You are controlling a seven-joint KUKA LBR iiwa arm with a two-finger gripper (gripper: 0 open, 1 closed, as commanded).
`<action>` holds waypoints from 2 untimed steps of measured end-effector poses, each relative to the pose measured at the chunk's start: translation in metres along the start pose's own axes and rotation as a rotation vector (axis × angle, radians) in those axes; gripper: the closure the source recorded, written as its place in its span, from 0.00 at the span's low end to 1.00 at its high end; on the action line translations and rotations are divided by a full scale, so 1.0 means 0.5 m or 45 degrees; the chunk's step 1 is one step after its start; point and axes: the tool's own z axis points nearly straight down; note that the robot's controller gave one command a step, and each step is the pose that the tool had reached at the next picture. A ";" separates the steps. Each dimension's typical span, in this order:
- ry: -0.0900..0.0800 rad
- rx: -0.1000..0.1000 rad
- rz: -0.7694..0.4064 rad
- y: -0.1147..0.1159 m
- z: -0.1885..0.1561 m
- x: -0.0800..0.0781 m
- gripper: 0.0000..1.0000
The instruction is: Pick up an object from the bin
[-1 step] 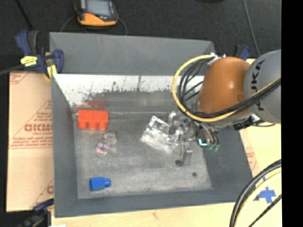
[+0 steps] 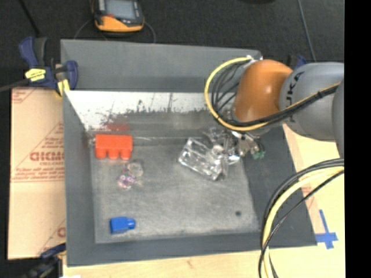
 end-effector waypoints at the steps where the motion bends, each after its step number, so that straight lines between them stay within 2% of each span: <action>1: 0.019 -0.005 0.206 -0.080 -0.049 0.009 0.00; 2: 0.029 -0.004 0.771 0.010 -0.071 0.002 0.00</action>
Offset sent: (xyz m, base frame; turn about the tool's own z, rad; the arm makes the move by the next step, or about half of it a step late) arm 0.0055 -0.0376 0.0221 0.1618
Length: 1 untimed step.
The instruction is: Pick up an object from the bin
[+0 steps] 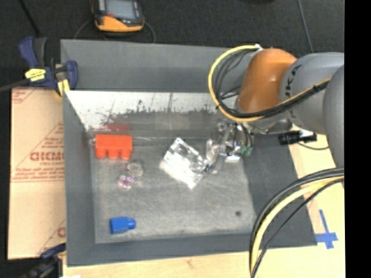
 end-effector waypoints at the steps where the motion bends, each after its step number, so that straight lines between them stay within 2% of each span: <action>1: -0.002 0.002 0.331 -0.004 0.082 -0.024 0.00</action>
Offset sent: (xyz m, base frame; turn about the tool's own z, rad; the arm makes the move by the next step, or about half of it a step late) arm 0.0093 -0.0029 -0.0435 0.2629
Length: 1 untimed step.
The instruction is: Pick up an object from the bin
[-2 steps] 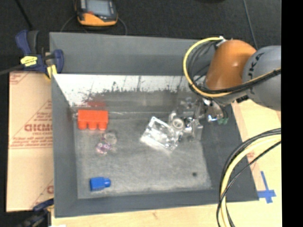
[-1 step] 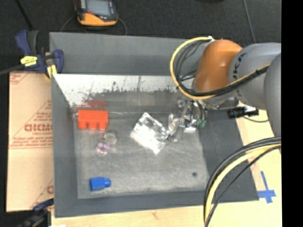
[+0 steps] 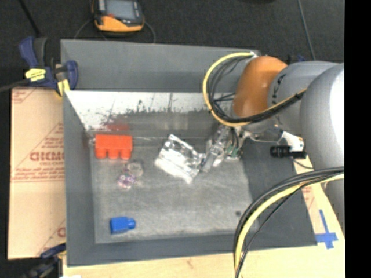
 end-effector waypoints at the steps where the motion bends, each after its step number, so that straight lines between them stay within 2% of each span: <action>1: -0.009 -0.005 0.097 0.079 -0.004 0.102 0.00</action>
Offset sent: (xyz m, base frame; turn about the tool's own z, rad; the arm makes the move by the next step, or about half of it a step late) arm -0.0263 0.0605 -0.0022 0.0803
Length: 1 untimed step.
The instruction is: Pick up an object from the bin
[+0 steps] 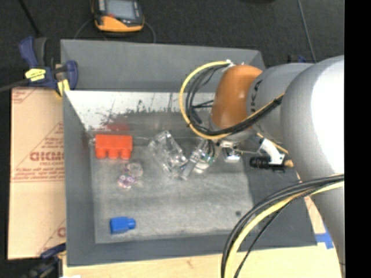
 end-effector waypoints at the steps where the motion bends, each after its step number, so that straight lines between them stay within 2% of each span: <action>1: -0.002 0.010 0.001 -0.010 -0.003 -0.007 1.00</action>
Offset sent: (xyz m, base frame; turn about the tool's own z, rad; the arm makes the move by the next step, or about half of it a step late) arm 0.0000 0.0000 0.0000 0.0000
